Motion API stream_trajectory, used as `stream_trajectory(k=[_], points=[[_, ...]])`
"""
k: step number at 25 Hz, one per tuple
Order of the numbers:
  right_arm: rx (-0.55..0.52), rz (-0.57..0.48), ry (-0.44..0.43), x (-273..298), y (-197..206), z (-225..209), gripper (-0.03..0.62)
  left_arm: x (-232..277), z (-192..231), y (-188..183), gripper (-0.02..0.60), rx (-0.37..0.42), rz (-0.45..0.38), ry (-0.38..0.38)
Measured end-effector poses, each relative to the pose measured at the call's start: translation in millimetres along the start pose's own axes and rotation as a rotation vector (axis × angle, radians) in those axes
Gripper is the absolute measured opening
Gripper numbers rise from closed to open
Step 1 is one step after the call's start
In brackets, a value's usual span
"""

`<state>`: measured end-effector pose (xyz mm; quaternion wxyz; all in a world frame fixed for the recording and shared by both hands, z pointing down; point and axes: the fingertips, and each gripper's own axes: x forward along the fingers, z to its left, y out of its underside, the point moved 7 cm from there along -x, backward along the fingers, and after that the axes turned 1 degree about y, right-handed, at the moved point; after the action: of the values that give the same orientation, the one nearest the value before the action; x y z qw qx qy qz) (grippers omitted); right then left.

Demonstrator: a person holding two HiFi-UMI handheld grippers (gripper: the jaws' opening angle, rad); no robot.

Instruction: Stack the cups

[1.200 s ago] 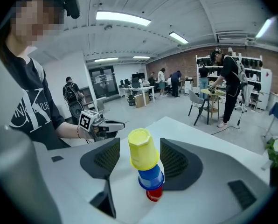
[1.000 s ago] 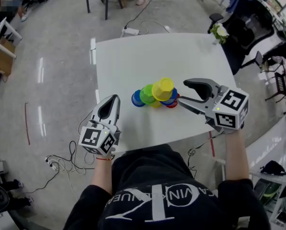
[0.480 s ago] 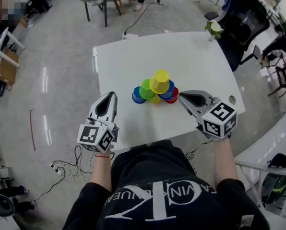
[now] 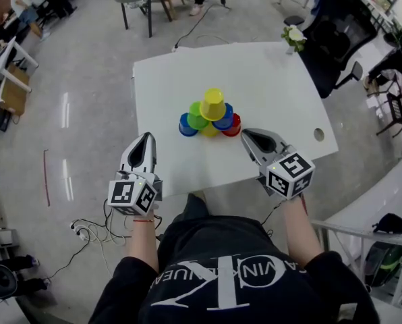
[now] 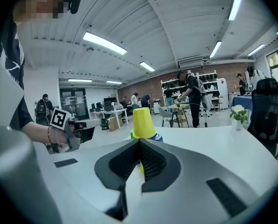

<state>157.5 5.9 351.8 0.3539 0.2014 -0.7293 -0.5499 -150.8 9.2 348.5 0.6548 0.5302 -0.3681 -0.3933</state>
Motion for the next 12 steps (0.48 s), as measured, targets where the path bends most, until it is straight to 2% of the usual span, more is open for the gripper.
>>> stream_trajectory(k=[12], points=[[0.007, -0.040, 0.031, -43, 37, 30, 0.009, -59, -47, 19, 0.005, 0.003, -0.007, -0.070]])
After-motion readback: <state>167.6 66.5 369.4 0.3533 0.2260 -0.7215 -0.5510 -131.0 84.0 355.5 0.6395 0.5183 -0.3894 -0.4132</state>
